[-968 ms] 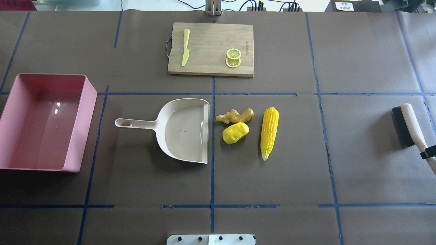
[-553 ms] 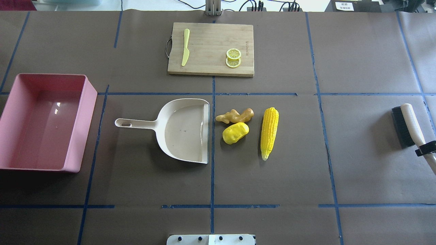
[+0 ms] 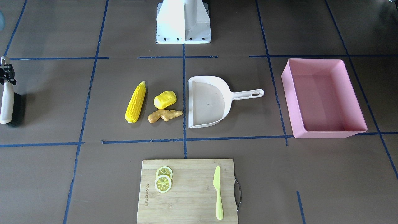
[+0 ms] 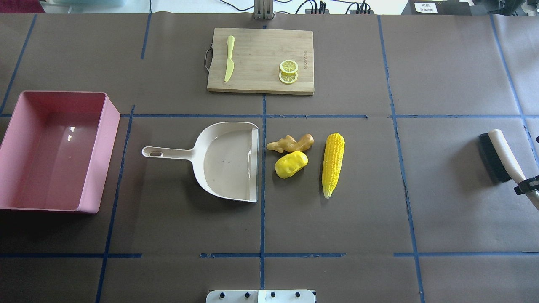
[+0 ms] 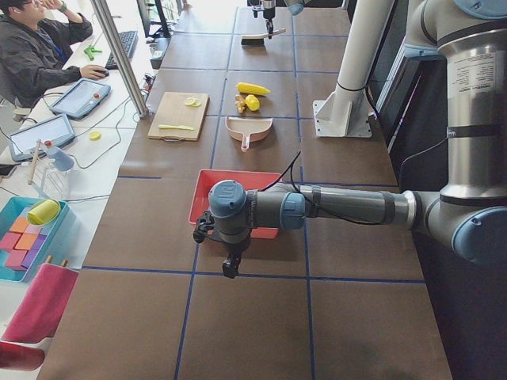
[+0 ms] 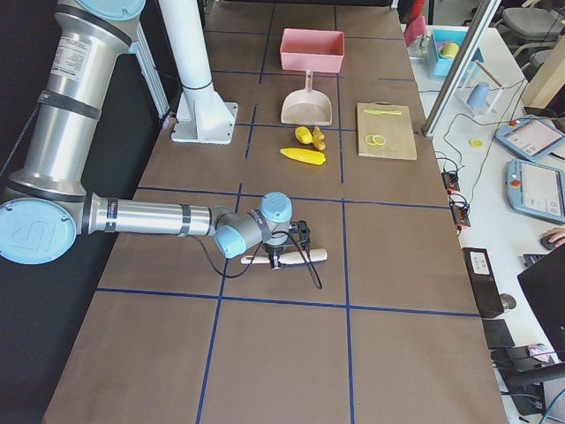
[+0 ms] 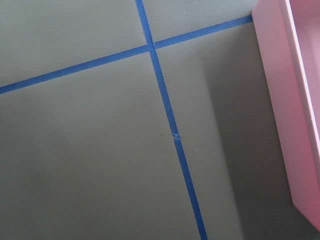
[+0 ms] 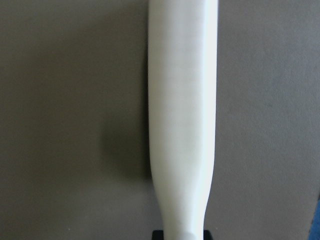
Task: Sweep and dump trash into bin
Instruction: 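Close the right gripper on the white brush handle and lift it slightly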
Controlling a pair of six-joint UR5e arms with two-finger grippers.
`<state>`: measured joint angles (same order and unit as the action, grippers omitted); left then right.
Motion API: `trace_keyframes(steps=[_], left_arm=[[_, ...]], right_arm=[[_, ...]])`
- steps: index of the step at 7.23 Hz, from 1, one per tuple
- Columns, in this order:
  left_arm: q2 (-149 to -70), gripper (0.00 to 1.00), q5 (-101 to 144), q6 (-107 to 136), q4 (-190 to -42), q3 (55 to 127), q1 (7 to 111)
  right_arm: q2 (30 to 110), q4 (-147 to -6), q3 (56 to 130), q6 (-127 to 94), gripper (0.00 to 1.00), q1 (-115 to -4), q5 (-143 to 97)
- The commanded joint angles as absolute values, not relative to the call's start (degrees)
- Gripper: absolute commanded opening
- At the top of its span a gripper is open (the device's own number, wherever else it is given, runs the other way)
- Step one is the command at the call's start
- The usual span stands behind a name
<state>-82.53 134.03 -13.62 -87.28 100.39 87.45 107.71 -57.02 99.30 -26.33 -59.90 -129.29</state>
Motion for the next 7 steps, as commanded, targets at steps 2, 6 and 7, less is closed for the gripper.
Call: trace_keyframes(steps=[2,6,7], left_arm=[[-82.7,1.0,133.5,-13.4,-87.4,101.2,87.5],[-91.0,1.0,133.9,-13.0,-90.2,98.9,86.7],[-91.3,1.0,134.0,-13.0,-90.4,99.2,86.7]], right_arm=[[108.1,-57.0,100.2,-27.0,0.0,-60.0,-129.1],[107.7,-57.5,100.1,-27.1,0.0,-60.2,-128.8],[107.6,-57.5,100.1,-27.1,0.0,-60.2,-128.6]])
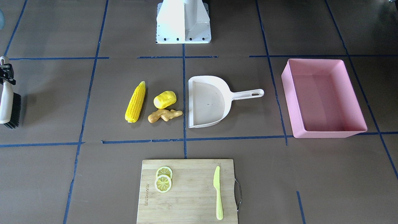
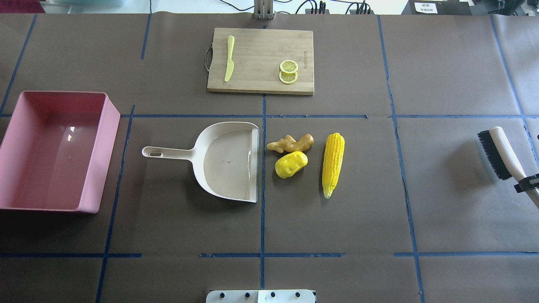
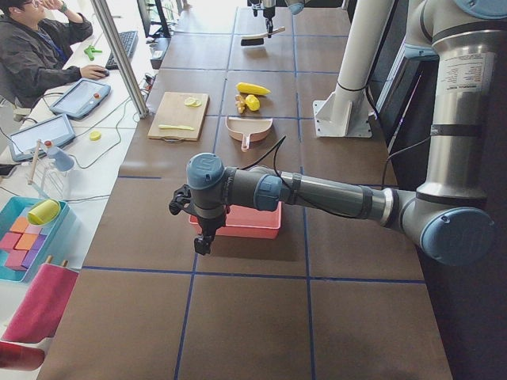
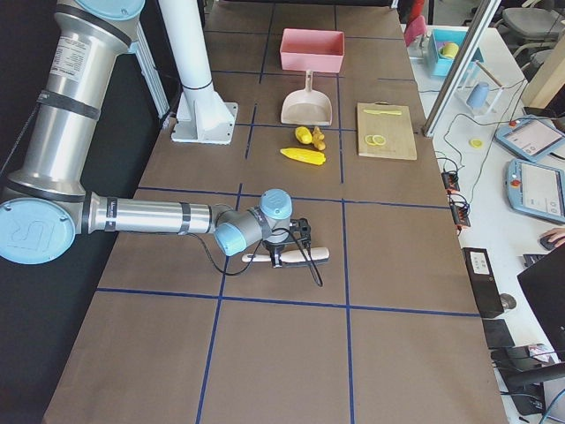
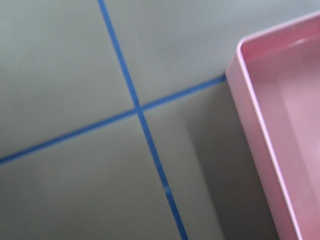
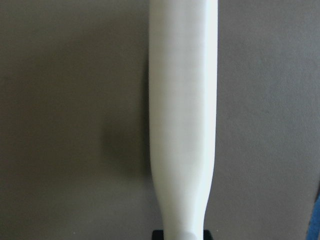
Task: Sweep and dump trash into bin
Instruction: 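Close the right gripper on the white brush handle and lift it slightly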
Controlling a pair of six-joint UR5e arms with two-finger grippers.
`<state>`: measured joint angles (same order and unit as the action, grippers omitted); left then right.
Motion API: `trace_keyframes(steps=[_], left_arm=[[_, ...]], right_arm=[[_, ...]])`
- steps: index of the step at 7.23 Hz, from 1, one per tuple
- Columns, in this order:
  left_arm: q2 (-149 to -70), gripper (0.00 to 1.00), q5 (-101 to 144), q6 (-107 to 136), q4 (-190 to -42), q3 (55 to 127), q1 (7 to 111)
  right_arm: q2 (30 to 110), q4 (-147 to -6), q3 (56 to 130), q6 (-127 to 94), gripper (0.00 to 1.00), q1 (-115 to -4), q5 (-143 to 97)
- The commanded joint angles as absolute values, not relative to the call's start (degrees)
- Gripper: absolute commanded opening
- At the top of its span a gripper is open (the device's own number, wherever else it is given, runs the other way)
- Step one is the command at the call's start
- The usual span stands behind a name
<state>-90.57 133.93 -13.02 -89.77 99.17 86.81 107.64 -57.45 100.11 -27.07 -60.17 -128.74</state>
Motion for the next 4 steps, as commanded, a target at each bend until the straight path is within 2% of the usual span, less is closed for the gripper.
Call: trace_keyframes(steps=[1,4], left_arm=[[-91.9,1.0,134.0,-13.0,-93.0,99.2,86.3],[-96.2,1.0,133.9,-12.7,-109.7,101.2,77.0]], right_arm=[[107.6,-57.6,99.9,-27.1,0.0,-60.2,-127.8],[107.1,-57.7,100.2,-27.4,0.0,-60.2,-128.0]])
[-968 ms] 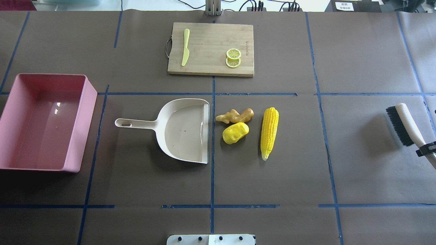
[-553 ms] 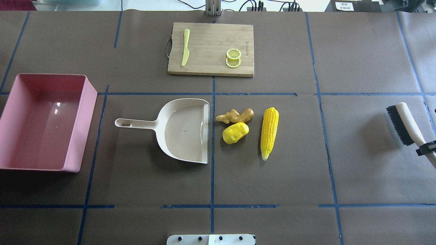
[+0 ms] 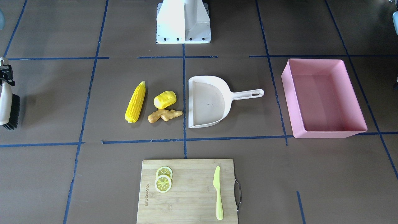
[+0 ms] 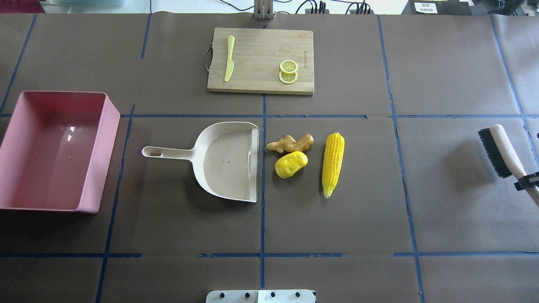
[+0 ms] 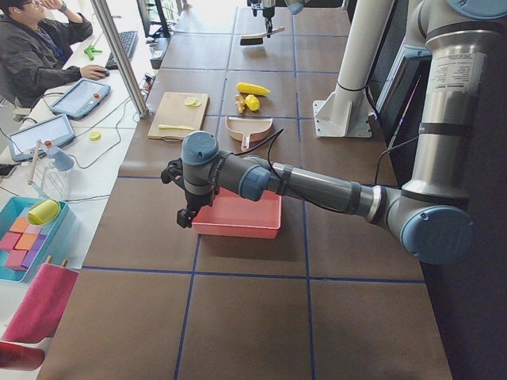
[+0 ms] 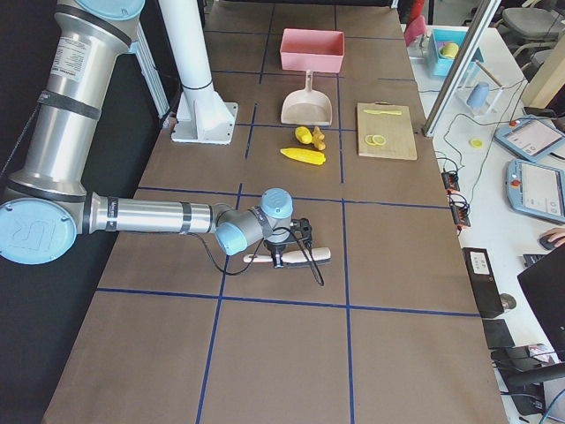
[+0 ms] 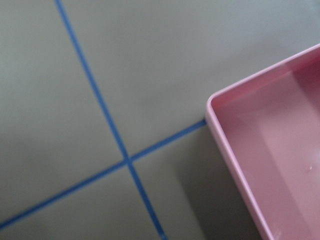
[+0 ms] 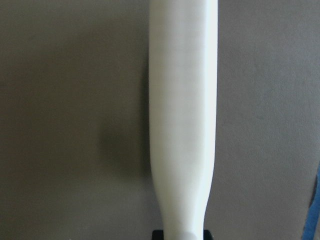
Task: Sweep and dump trash into bin
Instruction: 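Close the right gripper on the white brush handle and lift it slightly, then reach the left gripper to the white dustpan handle and grasp it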
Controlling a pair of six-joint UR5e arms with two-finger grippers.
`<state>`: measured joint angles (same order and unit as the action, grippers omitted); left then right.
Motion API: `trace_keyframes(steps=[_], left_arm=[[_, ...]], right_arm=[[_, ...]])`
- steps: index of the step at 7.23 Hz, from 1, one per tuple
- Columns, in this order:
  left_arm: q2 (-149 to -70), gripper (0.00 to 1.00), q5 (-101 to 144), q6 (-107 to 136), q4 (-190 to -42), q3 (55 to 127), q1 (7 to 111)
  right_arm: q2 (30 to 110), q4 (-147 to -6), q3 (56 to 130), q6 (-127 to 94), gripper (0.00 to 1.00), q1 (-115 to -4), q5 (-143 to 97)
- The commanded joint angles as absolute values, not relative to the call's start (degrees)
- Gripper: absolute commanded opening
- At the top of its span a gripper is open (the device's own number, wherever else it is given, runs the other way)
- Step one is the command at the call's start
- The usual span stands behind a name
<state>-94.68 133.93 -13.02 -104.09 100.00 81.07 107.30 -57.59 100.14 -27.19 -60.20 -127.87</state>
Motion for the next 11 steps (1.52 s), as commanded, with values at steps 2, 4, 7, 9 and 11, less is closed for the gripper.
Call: trace_keyframes(steps=[2,4,7,9,11], left_arm=[[-100.2,1.0,133.7,-12.7,-109.6,103.1,70.2],[-104.5,1.0,133.9,-11.2,-109.4,103.9,63.3],[-111.2,1.0,133.3,-12.1,-109.7,103.2,53.4],[-111.7,1.0,133.3,-16.5,-109.3,102.7,49.5],[-111.7,1.0,133.2,-23.5,-106.2,102.4,49.0]], right_arm=[[107.1,-57.6,100.4,-27.4,0.0,-60.2,-127.8],[107.2,-57.5,100.5,-27.4,0.0,-60.3,-127.9],[107.7,-57.1,100.5,-27.3,0.0,-60.3,-128.1],[107.8,-57.0,100.5,-27.3,0.0,-60.4,-128.1],[108.0,-57.0,100.5,-27.3,0.0,-60.4,-128.1]])
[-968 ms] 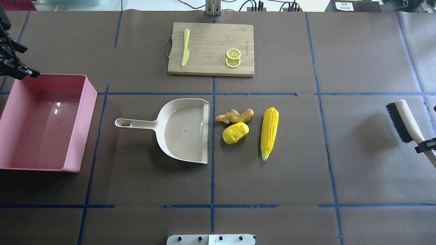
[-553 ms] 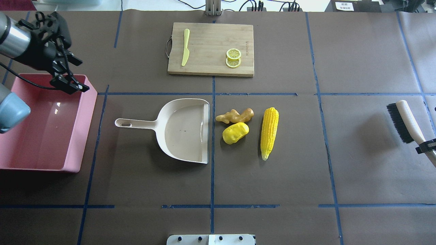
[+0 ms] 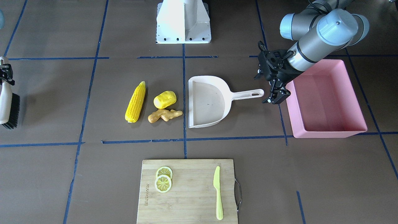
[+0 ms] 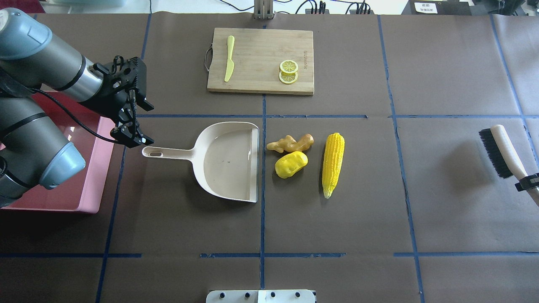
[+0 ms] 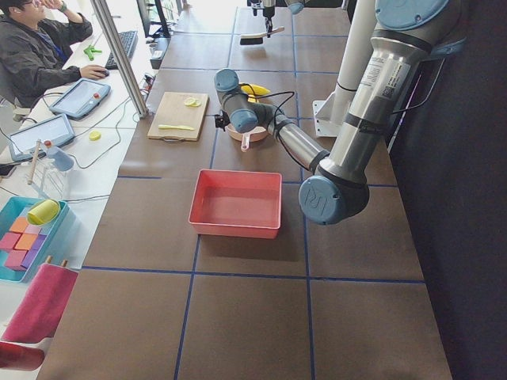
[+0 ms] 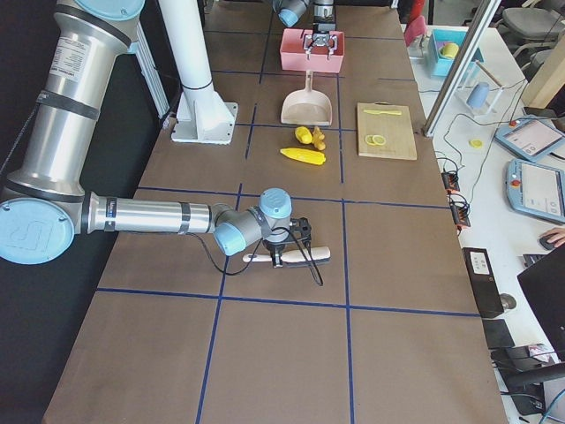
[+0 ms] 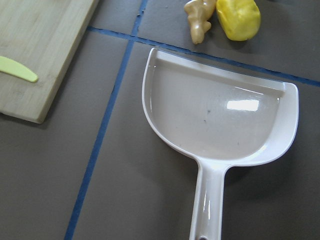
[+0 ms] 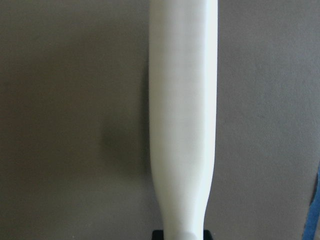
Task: Sweep and dump trash into bin
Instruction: 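Reach the left gripper to the white dustpan handle and grasp it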
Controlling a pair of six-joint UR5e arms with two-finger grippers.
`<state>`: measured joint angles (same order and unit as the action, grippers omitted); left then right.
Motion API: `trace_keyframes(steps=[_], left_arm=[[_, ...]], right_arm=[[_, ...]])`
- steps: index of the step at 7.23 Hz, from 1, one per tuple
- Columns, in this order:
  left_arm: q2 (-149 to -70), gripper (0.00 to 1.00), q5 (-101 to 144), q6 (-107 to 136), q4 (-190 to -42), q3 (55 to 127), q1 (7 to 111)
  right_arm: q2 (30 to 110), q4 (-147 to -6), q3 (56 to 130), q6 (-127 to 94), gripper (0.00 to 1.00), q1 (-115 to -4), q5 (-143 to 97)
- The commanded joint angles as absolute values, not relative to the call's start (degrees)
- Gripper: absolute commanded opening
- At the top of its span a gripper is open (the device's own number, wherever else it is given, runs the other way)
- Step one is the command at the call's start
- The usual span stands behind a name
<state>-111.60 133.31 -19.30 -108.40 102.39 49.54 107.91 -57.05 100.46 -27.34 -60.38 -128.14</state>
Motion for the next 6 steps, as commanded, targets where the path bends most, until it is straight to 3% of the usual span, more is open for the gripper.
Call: trace_keyframes(steps=[1,6], left_arm=[[-112.1,1.0,132.5,-25.5,-104.4,102.2,47.4],[-113.2,1.0,122.7,-24.6,-103.8,101.6,42.1]], right_arm=[[108.0,-57.0,100.5,-27.3,0.0,-60.4,-128.1],[108.4,-57.0,100.4,-27.0,0.0,-60.4,-128.1]])
